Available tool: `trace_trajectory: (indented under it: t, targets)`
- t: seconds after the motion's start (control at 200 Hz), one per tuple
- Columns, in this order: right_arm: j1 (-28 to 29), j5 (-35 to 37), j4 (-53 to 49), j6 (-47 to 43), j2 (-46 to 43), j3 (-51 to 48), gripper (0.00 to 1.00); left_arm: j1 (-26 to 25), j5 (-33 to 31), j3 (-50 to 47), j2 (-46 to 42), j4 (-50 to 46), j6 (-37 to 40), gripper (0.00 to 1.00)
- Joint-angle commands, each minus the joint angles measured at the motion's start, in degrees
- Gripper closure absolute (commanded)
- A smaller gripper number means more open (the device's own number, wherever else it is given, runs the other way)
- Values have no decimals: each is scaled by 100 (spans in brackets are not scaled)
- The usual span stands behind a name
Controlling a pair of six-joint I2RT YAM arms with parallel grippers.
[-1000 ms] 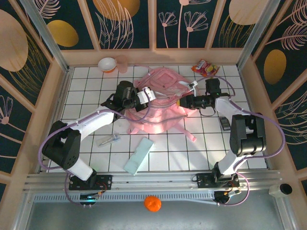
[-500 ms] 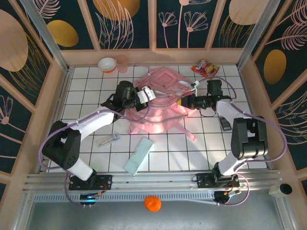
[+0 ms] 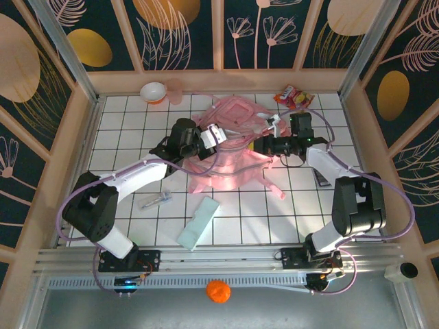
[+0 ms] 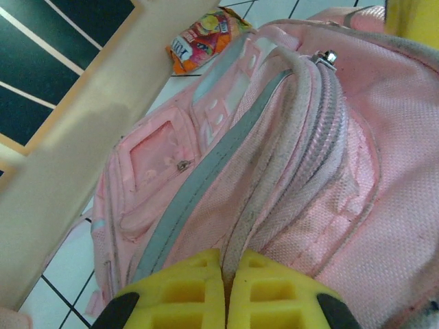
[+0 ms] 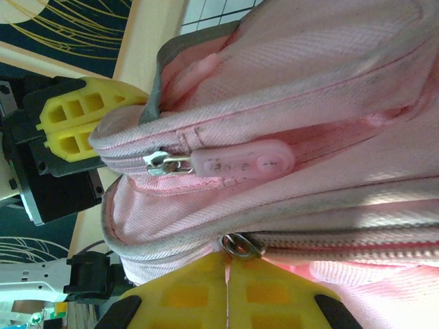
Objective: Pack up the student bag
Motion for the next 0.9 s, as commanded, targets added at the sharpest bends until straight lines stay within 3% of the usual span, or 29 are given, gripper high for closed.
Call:
trace_trajectory:
  t: [0.0, 0.41, 0.891]
  targets:
    - [339, -657, 72, -16, -326, 100, 93, -185, 68, -28, 34, 851, -391, 100]
    - [754, 129, 878, 791, -562, -176, 94, -201, 464, -93, -20, 1068, -732, 100]
    - [1638, 770, 1940, 1656, -855, -480, 94, -277, 600, -131, 6, 1223, -969, 100]
